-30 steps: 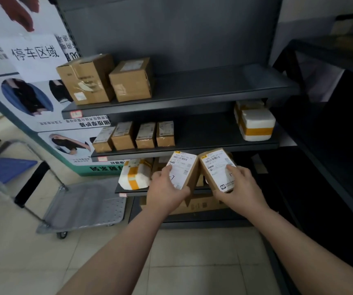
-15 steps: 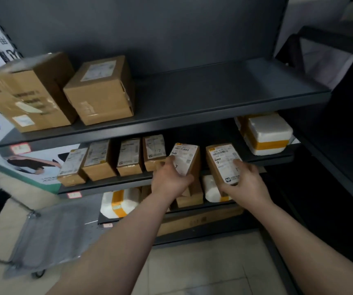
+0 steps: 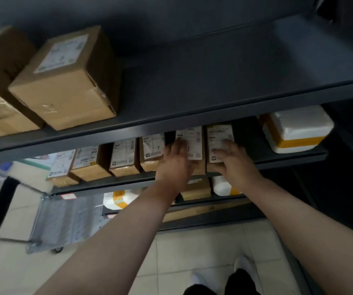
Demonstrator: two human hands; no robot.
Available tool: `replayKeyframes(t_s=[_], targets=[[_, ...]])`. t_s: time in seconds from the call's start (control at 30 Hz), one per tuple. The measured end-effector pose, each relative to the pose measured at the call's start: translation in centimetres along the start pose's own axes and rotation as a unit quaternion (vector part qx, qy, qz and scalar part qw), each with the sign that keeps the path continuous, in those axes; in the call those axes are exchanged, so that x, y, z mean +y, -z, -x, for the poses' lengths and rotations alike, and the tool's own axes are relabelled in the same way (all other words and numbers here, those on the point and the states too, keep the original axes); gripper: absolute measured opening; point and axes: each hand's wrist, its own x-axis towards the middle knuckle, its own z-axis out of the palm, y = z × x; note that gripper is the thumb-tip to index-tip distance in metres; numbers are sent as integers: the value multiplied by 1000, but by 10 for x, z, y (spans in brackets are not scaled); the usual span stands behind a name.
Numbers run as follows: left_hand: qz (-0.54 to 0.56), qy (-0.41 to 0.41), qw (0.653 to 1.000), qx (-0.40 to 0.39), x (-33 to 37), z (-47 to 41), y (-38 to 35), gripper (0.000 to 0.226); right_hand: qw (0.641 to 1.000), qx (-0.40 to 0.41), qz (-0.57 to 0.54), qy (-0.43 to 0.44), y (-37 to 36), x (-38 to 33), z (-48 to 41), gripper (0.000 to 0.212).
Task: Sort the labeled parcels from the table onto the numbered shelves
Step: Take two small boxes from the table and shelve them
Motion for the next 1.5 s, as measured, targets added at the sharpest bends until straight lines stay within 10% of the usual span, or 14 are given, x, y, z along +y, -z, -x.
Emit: replayKeyframes(t_s=[0.7, 1.17, 1.5], targets=[[-36, 92, 995, -21, 16, -13, -7, 74, 983, -24, 131, 123, 10, 19, -34, 60], [-47, -151, 983, -88, -9, 63, -3, 65, 989, 10, 123, -82, -24, -36, 115, 59], [-102, -397, 899, -157, 56, 152, -20, 57, 948, 81, 64, -302, -41, -50, 308, 52]])
